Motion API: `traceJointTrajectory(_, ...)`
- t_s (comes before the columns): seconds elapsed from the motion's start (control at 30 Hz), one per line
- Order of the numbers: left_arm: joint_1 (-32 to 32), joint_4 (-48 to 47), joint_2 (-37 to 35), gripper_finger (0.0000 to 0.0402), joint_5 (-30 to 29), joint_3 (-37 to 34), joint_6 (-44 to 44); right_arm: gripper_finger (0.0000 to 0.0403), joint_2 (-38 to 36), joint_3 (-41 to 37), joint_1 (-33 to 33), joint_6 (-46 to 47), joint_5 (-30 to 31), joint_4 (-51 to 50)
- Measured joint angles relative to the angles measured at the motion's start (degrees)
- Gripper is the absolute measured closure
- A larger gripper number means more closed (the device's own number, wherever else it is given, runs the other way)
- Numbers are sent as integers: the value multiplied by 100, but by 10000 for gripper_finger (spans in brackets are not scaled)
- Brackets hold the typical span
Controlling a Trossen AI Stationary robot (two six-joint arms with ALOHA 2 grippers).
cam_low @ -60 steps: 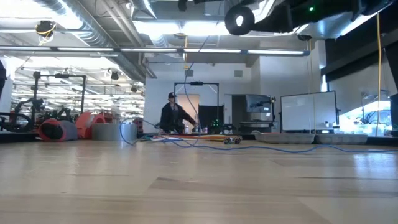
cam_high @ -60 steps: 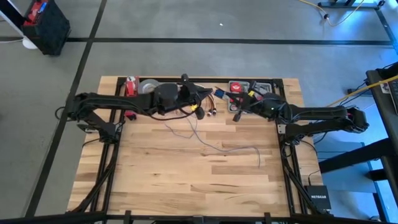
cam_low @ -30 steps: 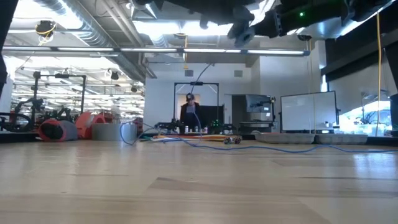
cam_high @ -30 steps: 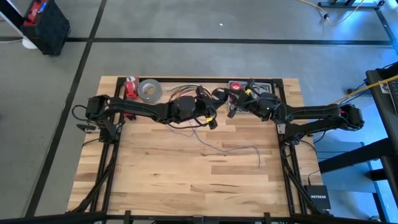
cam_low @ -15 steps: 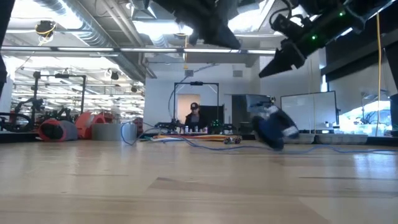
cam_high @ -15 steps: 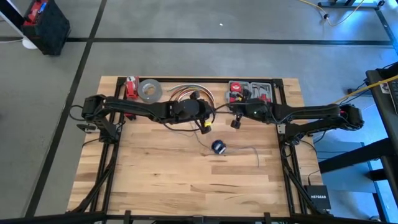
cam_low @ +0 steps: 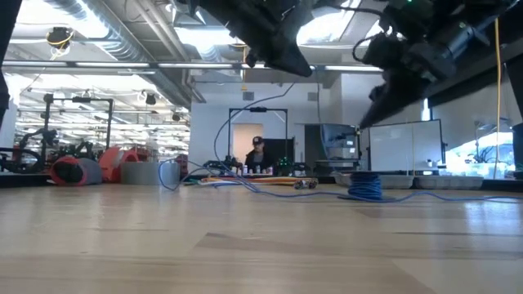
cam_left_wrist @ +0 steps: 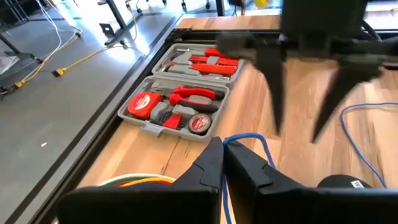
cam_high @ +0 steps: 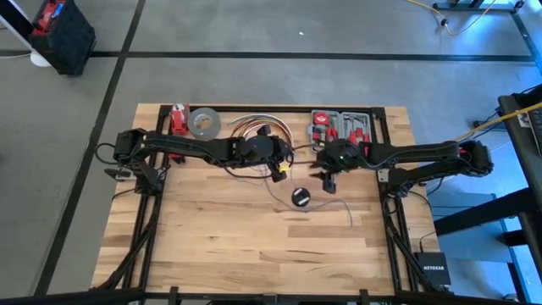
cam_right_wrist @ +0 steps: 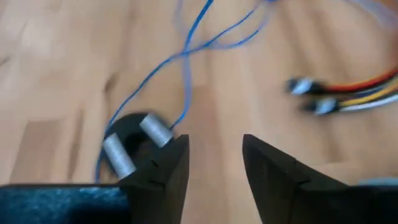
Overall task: Coil cords
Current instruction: Coil the blue wire on the black spool
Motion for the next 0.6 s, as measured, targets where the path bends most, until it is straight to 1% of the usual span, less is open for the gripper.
traceJointTrajectory(0.07, 0, 35, 0, 395, -2, 0, 0, 244, 41, -177, 100, -6, -26, 113)
traceJointTrajectory(0.13, 23, 75, 0, 386, -1, 0, 14, 243, 51, -302, 188, -23, 130, 326)
traceJointTrajectory(0.27, 114, 109, 2, 342, 0, 0, 15, 242, 77, -406, 240, -75, 526, 475)
traceJointTrajectory(0.37, 187, 220, 2, 304, -5, 0, 46, 242, 71, -402, 227, -221, 565, 550)
traceJointTrajectory(0.43, 228, 265, 2, 287, -8, 0, 227, 242, 71, -402, 229, -228, 565, 551)
traceJointTrajectory(0.5, 243, 308, 2, 277, -7, 0, 453, 242, 71, -402, 229, -238, 564, 554)
traceJointTrajectory(0.6, 264, 352, 2, 273, -7, 0, 655, 242, 71, -402, 229, -240, 563, 551)
